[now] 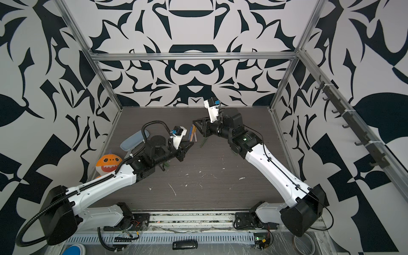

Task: Insert pens into pen caps
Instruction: Put on the pen cap to the pen.

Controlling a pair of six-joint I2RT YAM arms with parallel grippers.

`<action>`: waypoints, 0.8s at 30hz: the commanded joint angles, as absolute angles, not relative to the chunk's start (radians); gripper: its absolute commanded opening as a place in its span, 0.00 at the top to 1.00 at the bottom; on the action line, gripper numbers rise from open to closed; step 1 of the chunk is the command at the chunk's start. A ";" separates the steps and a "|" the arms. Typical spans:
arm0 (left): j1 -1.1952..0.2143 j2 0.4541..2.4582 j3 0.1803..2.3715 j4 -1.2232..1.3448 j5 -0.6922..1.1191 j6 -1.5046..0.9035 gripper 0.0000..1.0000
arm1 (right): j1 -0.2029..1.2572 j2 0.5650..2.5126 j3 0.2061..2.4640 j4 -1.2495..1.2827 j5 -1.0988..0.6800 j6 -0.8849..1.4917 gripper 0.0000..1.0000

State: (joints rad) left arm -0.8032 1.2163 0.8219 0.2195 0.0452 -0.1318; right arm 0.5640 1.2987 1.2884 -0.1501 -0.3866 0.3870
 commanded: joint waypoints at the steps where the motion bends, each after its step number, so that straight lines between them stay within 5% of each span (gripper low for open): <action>1: -0.800 1.188 0.818 0.237 0.062 -0.140 1.00 | 0.563 1.299 1.302 -0.085 -0.434 0.411 0.77; 8: -0.800 1.189 0.816 0.251 0.070 -0.150 1.00 | 0.563 1.305 1.283 -0.099 -0.461 0.409 0.79; 14: -0.799 1.188 0.816 0.300 0.050 -0.169 1.00 | 0.563 1.290 1.251 -0.093 -0.471 0.419 0.95; 24: -0.779 1.219 0.856 0.535 0.028 -0.191 1.00 | 0.563 1.287 1.165 -0.065 -0.485 0.438 0.99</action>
State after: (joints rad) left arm -0.7998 1.2213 0.8028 0.3031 0.0433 -0.1669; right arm 0.5545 1.2942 1.2076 -0.0093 -0.4492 0.4206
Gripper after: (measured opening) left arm 0.138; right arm 0.154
